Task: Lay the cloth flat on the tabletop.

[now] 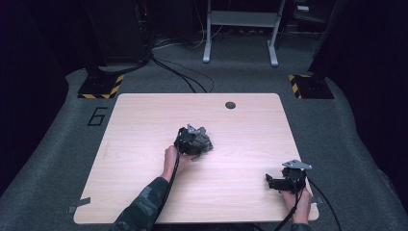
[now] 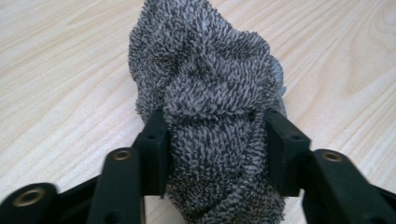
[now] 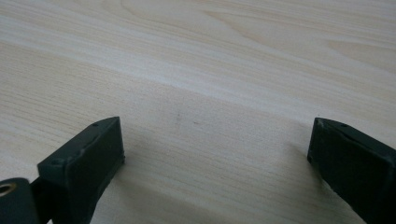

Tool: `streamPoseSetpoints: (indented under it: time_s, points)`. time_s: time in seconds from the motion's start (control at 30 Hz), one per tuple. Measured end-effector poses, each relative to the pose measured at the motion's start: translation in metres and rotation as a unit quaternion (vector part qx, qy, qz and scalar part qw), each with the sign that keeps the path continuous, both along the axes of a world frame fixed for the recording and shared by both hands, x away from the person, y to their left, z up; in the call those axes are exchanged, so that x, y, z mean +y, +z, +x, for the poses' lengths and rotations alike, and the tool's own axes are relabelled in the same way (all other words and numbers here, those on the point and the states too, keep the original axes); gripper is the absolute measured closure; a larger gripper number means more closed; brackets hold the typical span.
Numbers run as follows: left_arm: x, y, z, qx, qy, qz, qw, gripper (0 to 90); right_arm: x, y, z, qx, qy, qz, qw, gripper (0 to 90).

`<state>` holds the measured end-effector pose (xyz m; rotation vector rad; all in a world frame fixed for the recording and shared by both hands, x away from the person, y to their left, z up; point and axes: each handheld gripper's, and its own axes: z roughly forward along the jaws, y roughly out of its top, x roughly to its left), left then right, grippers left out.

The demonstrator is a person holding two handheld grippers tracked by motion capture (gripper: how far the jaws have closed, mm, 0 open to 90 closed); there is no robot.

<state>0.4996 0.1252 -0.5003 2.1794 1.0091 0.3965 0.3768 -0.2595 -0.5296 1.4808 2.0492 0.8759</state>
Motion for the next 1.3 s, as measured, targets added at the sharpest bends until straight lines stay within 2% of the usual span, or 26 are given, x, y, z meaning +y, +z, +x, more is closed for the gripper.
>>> streamPoseSetpoints:
  time_s: [0.17, 0.2, 0.43, 0.67, 0.93, 1.03, 1.13, 1.3]
  points:
    - [0.003, 0.002, -0.001, -0.009, 0.003, -0.008, 0.9999, 59.2, 0.000, 0.000, 0.000, 0.000, 0.000, 0.000, 1.0000, 3.2]
    - [0.004, 0.003, 0.000, -0.006, -0.001, -0.006, 1.0000, 59.8, 0.000, 0.000, 0.000, 0.000, 0.000, 0.000, 1.0000, 3.3]
    - [0.012, 0.016, -0.007, -0.024, 0.002, -0.018, 0.9996, 60.5, 0.000, 0.000, 0.000, 0.000, 0.000, 0.000, 1.0000, 3.4]
    - [0.020, 0.040, -0.024, -0.051, -0.012, -0.036, 0.9980, 60.3, 0.000, 0.000, 0.000, 0.000, 0.000, 0.000, 1.0000, 3.4]
    - [0.021, 0.059, -0.050, -0.063, -0.036, -0.046, 0.9963, 60.1, 0.000, 0.000, 0.000, 0.000, 0.000, 0.000, 1.0000, 3.5]
    - [0.020, 0.061, -0.059, -0.066, -0.043, -0.052, 0.9955, 59.8, 0.000, 0.000, 0.000, 0.000, -0.001, 0.000, 1.0000, 3.5]
    - [0.020, 0.062, -0.068, -0.065, -0.054, -0.048, 0.9953, 59.6, 0.000, 0.000, 0.000, -0.001, -0.001, 0.000, 1.0000, 3.6]
    - [0.018, 0.057, -0.082, -0.054, -0.066, -0.058, 0.9947, 59.3, 0.000, 0.000, 0.000, 0.000, -0.002, 0.001, 1.0000, 3.6]
